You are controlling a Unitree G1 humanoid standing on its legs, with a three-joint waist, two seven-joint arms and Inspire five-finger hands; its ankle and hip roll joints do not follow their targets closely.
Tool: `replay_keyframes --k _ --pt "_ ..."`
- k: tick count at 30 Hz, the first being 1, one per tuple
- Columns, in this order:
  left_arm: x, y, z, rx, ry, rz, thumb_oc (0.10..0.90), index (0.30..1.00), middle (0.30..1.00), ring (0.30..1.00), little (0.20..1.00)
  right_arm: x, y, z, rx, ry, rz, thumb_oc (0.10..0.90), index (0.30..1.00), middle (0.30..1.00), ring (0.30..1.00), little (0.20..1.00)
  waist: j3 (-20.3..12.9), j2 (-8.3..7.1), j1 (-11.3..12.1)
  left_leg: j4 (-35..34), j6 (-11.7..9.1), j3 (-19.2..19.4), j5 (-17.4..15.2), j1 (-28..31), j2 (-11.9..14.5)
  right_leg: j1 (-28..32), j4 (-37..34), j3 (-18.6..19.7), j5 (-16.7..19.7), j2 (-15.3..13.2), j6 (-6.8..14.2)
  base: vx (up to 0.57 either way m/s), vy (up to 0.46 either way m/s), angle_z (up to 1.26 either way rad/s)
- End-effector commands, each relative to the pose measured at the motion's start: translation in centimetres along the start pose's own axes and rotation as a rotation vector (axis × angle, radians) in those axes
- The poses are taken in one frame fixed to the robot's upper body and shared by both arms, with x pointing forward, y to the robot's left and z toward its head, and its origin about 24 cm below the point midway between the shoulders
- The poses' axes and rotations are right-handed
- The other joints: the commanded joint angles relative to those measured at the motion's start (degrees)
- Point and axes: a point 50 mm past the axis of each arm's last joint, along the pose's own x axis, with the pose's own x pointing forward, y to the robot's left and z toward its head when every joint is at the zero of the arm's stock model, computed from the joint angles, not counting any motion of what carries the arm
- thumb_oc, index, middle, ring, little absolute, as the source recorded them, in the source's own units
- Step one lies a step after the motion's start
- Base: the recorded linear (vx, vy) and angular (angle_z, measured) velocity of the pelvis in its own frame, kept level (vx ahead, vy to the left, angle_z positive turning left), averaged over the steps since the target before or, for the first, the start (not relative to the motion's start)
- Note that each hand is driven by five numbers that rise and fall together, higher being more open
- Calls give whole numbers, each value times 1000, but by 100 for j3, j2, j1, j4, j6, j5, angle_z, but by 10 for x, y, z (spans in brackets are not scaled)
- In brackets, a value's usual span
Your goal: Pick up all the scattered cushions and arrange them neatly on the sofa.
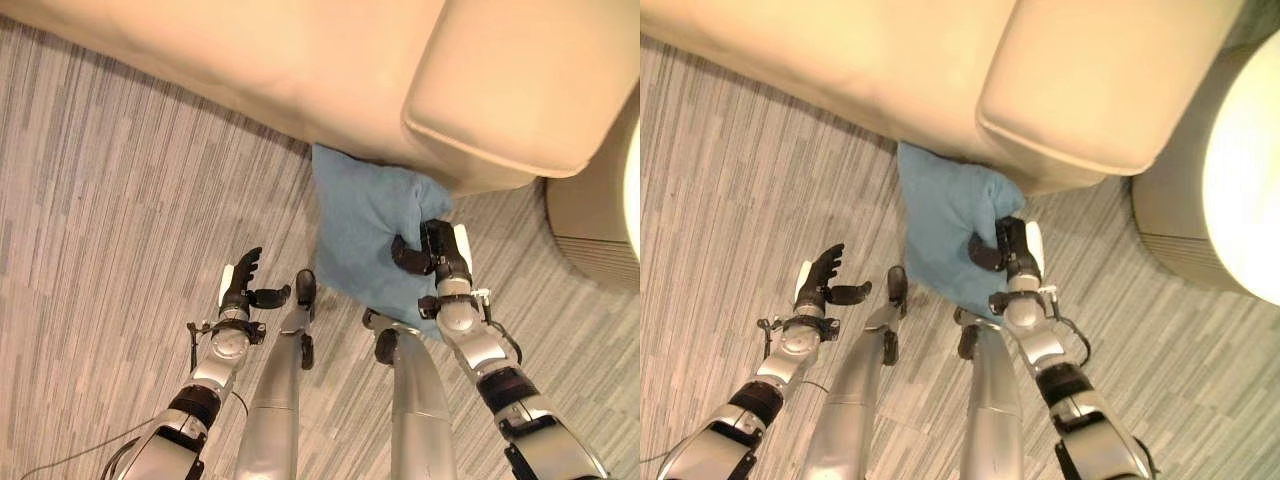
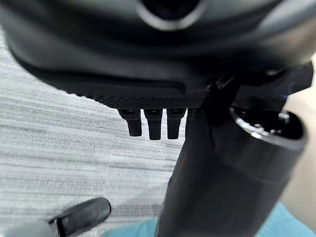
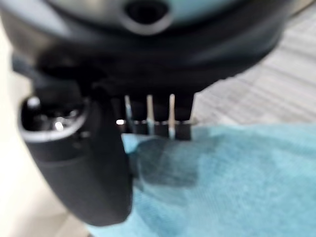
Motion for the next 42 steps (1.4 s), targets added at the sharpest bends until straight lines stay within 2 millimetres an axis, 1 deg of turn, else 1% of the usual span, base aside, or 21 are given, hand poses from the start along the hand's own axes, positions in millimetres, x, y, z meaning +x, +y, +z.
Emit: replay_keyframes --k 1,2,5,6,7,8,10,14,15,17,18,20,21,22,23,26,28,29,31,39,42 --pt "-27 4 -42 51 97 -34 800 900 900 900 900 -5 0 48 153 -275 -9 400 300 300 300 300 -851 -280 -66 -400 -293 -31 -345 550 24 829 -1133 341 334 63 797 -3 42 -15" --pt "-31 6 -47 52 106 -40 800 900 900 900 900 -10 -4 44 154 -271 -2 400 300 300 300 300 -855 -330 -99 -604 -265 -3 -159 837 -5 1132 -1369 281 518 70 782 4 43 -15" --pt "-43 8 -61 35 153 -56 800 900 900 900 900 -22 -15 33 138 -259 9 400 300 300 300 300 -1025 -420 -172 -895 -273 73 -159 1597 -8 1952 -1777 215 563 142 847 91 32 -20" --pt "-43 8 -61 35 153 -57 800 900 900 900 900 -22 -15 33 138 -258 10 400 300 300 300 300 -1007 -420 -168 -911 -274 73 -154 1630 -7 1984 -1791 214 567 144 848 107 4 -11" --pt "-46 10 -64 23 164 -55 800 900 900 900 900 -26 -21 31 125 -263 6 400 300 300 300 300 -1086 -447 -186 -1057 -286 82 -141 1903 -2 2278 -1934 203 567 187 875 161 30 -9" --pt "-53 13 -70 10 180 -58 800 900 900 900 900 -33 -33 30 96 -281 6 400 300 300 300 300 -1292 -477 -221 -1254 -289 133 -141 2314 14 2734 -2152 192 558 254 912 219 54 -5" --pt "-59 16 -75 -8 192 -60 800 900 900 900 900 -38 -47 33 63 -310 -5 400 300 300 300 300 -1486 -504 -253 -1482 -306 206 -137 2745 64 3167 -2349 186 546 312 946 199 59 -2" --pt "-66 20 -76 -100 191 -44 800 900 900 900 900 -43 -69 48 14 -392 -15 400 300 300 300 300 -1891 -561 -288 -1797 -309 359 -154 3391 141 3741 -2637 256 544 391 997 160 42 -15" --pt "-67 21 -75 -128 186 -39 800 900 900 900 900 -44 -71 52 13 -409 -11 400 300 300 300 300 -1984 -572 -293 -1863 -305 408 -175 3543 158 3844 -2697 271 544 413 1011 97 28 -23" --pt "-68 22 -74 -152 181 -35 800 900 900 900 900 -44 -75 56 9 -426 -7 400 300 300 300 300 -2062 -583 -281 -1930 -301 460 -189 3700 169 3978 -2764 295 549 438 1023 81 22 -26" --pt "-67 23 -71 -179 167 -32 800 900 900 900 900 -44 -78 62 16 -452 0 400 300 300 300 300 -2121 -595 -275 -1994 -294 507 -206 3844 170 4093 -2815 324 551 465 1031 132 46 -24" --pt "-68 29 -67 -217 143 -29 800 900 900 900 900 -40 -83 77 29 -506 26 400 300 300 300 300 -2379 -596 -263 -2175 -294 699 -252 4235 199 4394 -3018 452 574 536 1069 151 60 -23" --pt "-68 31 -65 -224 137 -25 800 900 900 900 900 -39 -84 83 34 -529 27 400 300 300 300 300 -2434 -582 -266 -2203 -295 738 -264 4300 209 4434 -3053 460 578 543 1084 117 63 -34" --pt "-66 33 -61 -245 118 -16 800 900 900 900 900 -36 -85 96 47 -580 33 400 300 300 300 300 -2509 -560 -254 -2237 -299 824 -288 4427 217 4552 -3125 492 602 562 1107 70 52 -34" --pt "-65 34 -58 -266 104 -10 800 900 900 900 900 -35 -85 103 55 -607 36 400 300 300 300 300 -2541 -547 -249 -2237 -303 863 -304 4478 221 4601 -3147 513 605 566 1112 66 51 -33" --pt "-63 36 -51 -319 75 11 800 900 900 900 900 -34 -85 120 81 -670 38 400 300 300 300 300 -2636 -538 -235 -2237 -308 923 -363 4605 232 4733 -3215 534 620 570 1120 42 30 -31" --pt "-62 36 -48 -345 58 17 800 900 900 900 900 -34 -82 131 100 -714 48 400 300 300 300 300 -2676 -538 -219 -2237 -307 942 -386 4666 242 4793 -3250 548 630 576 1129 37 26 -9" --pt "-60 36 -43 -353 40 16 800 900 900 900 900 -35 -80 142 115 -761 62 400 300 300 300 300 -2702 -538 -203 -2237 -308 975 -402 4727 249 4855 -3268 572 637 579 1142 44 29 -10" --pt "-58 35 -39 -359 24 11 800 900 900 900 900 -37 -79 151 133 -804 71 400 300 300 300 300 -2743 -542 -200 -2237 -310 982 -420 4759 256 4884 -3289 581 642 576 1146 23 25 -12" --pt "-54 22 -29 -420 -1 -24 800 900 900 900 900 -48 -78 192 163 -990 88 400 300 300 300 300 -2834 -568 -215 -2237 -318 998 -452 4822 274 4962 -3313 550 646 559 1153 9 10 -4" --pt "-52 15 -20 -449 -32 -50 800 900 900 900 900 -55 -77 206 185 -1062 107 400 300 300 300 300 -2856 -589 -228 -2237 -322 1011 -457 4828 289 4962 -3325 552 656 556 1160 7 5 -1"
